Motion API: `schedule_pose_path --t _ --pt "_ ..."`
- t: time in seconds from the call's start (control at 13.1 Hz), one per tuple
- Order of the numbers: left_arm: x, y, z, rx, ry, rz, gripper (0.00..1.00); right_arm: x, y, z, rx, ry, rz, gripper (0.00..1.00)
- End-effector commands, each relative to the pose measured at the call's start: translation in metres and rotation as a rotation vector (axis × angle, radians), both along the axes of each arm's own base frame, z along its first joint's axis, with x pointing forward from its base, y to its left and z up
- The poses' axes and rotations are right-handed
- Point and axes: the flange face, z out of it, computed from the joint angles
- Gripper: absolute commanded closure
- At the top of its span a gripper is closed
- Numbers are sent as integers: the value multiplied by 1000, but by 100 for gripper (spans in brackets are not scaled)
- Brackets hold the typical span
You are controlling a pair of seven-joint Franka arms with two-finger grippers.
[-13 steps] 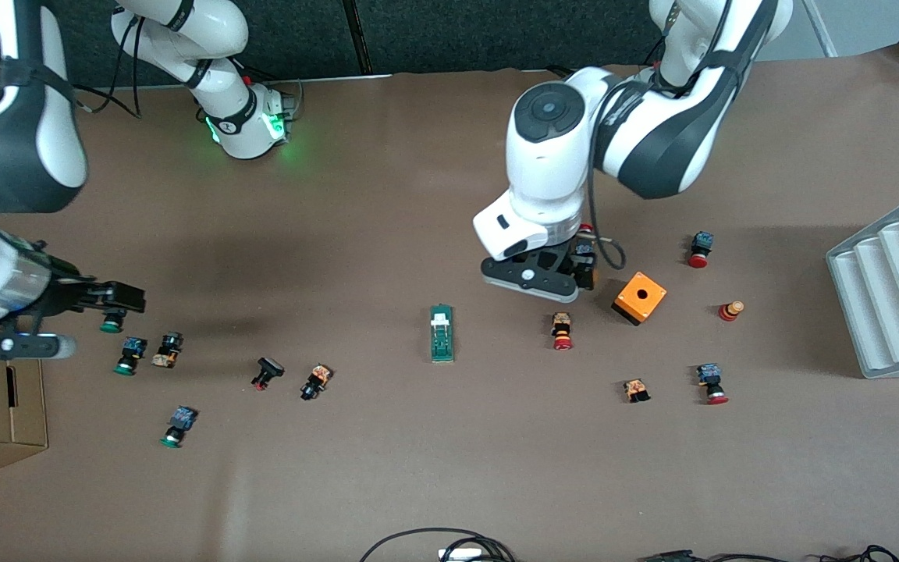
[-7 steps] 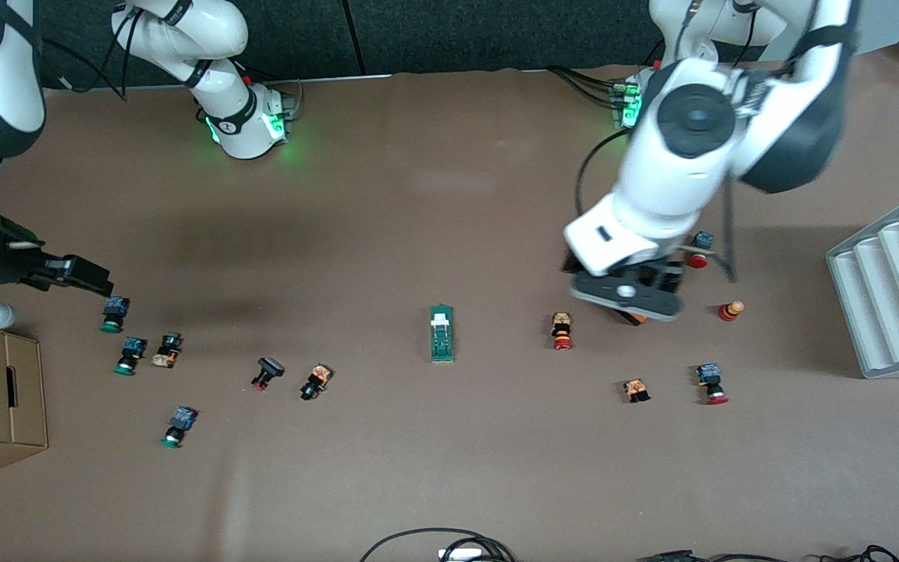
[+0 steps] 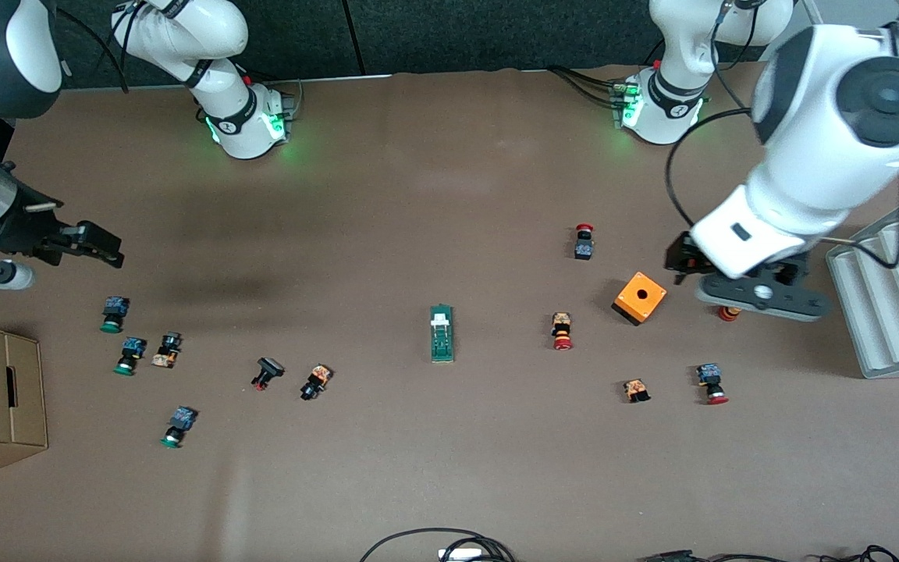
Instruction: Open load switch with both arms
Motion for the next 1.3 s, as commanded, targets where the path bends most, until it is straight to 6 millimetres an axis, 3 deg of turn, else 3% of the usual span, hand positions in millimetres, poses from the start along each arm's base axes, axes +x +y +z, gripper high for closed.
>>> schedule_pose_path --t 0.0,0.08,0.15,0.31,0.38,0.69,0.84,1.22 --pt "-9 24 23 -13 17 -46 0 -5 12 -5 18 15 14 0" --pt "-11 31 26 -15 18 -67 0 -4 13 -5 19 12 13 0" --pt "-6 64 24 -28 24 -14 0 -1 14 -7 19 16 11 0" --pt "-13 82 22 -63 40 13 0 7 14 -5 22 15 8 0" --pt "-19 76 25 -64 36 4 0 7 14 -7 22 18 8 0" --pt "-42 85 22 -69 2 18 0 17 13 -25 23 47 17 0" --pt "-56 87 23 -67 5 26 0 23 10 -22 25 39 12 0" --pt "-55 87 21 -67 6 81 0 24 5 -22 24 50 3 0"
